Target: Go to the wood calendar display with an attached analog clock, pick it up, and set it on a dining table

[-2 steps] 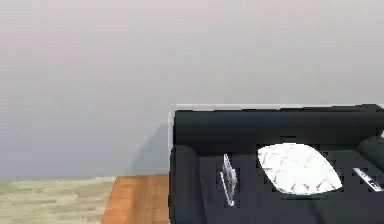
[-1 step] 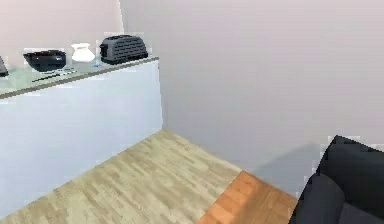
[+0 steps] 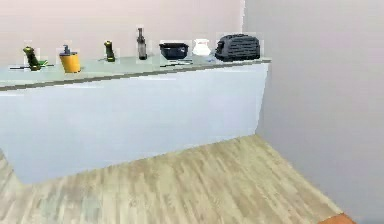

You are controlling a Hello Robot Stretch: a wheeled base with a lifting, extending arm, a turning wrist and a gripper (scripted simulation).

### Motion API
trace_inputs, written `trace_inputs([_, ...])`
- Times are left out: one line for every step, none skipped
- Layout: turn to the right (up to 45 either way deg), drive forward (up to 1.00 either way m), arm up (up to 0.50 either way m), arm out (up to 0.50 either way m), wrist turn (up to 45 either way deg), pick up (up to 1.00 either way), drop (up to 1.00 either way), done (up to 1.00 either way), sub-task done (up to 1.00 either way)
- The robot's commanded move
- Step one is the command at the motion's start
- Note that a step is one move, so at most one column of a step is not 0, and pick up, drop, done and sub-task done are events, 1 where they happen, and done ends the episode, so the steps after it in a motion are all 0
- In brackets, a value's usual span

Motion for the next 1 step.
trace_inputs([45.0,0.0,0.0,0.0,0.0,0.0,0.0,0.0,0.0])
